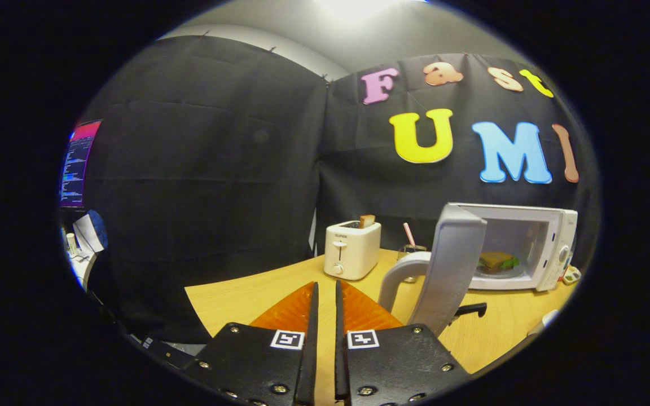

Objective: Open the microwave, put the food inside, and close the microwave door.

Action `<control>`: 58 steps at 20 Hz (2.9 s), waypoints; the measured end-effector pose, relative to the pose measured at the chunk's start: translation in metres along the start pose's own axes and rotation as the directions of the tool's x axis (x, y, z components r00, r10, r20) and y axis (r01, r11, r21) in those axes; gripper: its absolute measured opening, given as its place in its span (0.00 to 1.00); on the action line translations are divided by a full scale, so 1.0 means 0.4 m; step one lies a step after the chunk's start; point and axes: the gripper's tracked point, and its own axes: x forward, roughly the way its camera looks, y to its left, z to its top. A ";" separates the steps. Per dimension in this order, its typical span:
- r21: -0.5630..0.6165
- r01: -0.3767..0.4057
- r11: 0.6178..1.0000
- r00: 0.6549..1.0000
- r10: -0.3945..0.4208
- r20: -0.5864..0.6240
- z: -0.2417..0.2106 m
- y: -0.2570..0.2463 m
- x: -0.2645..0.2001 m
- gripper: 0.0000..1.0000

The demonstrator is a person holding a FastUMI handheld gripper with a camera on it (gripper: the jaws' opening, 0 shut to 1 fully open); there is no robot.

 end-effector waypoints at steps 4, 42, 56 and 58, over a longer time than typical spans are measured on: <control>0.028 0.086 0.996 0.996 -0.087 0.029 0.007 -0.066 -0.017 0.08; 0.069 0.718 0.692 0.696 -0.713 -0.090 -0.007 -1.138 0.033 0.01; 0.050 0.701 0.711 0.711 -0.703 0.025 0.271 -0.931 -0.084 0.02; 0.043 0.685 0.727 0.724 -0.686 0.078 0.383 -0.851 -0.144 0.02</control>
